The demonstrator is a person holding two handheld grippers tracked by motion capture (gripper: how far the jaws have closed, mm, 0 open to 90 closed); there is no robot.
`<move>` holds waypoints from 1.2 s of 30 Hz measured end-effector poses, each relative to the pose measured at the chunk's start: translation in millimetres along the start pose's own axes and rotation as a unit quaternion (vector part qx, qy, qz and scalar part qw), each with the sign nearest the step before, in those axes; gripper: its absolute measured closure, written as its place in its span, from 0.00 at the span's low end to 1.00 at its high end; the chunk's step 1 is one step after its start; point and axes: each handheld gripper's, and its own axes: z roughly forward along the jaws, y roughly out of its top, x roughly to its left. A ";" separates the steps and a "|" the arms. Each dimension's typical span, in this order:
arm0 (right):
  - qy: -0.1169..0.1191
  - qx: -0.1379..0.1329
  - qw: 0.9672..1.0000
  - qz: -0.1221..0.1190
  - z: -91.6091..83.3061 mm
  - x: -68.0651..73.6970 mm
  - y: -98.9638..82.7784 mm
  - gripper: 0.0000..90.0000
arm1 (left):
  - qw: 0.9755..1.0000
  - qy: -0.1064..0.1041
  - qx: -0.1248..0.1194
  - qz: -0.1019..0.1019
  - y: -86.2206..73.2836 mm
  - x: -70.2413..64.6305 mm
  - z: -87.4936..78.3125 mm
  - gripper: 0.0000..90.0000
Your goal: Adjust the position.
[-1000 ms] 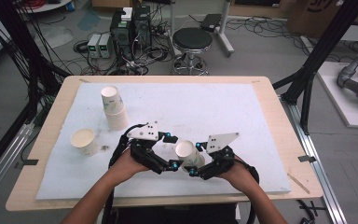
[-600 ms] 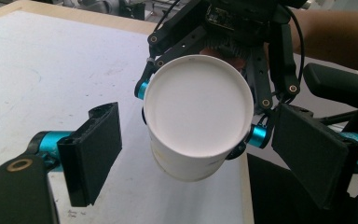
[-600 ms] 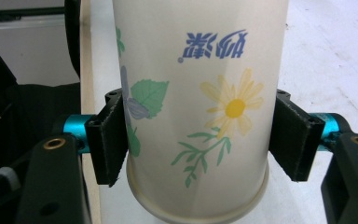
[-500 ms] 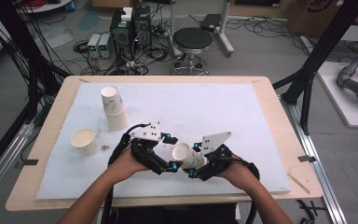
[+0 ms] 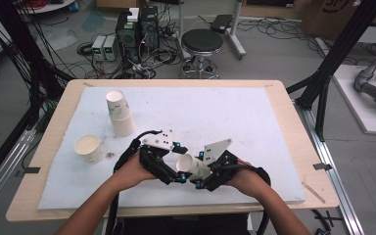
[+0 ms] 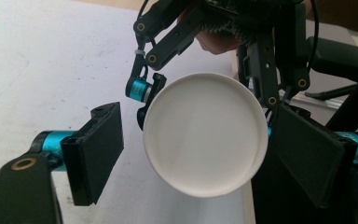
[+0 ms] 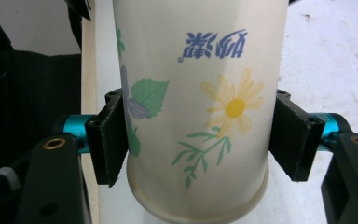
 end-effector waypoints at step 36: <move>0.020 0.079 0.996 -0.022 8.4 3.0 4.6 0.31 | 0.998 -0.027 0.063 0.009 -4.5 0.8 14.1 0.39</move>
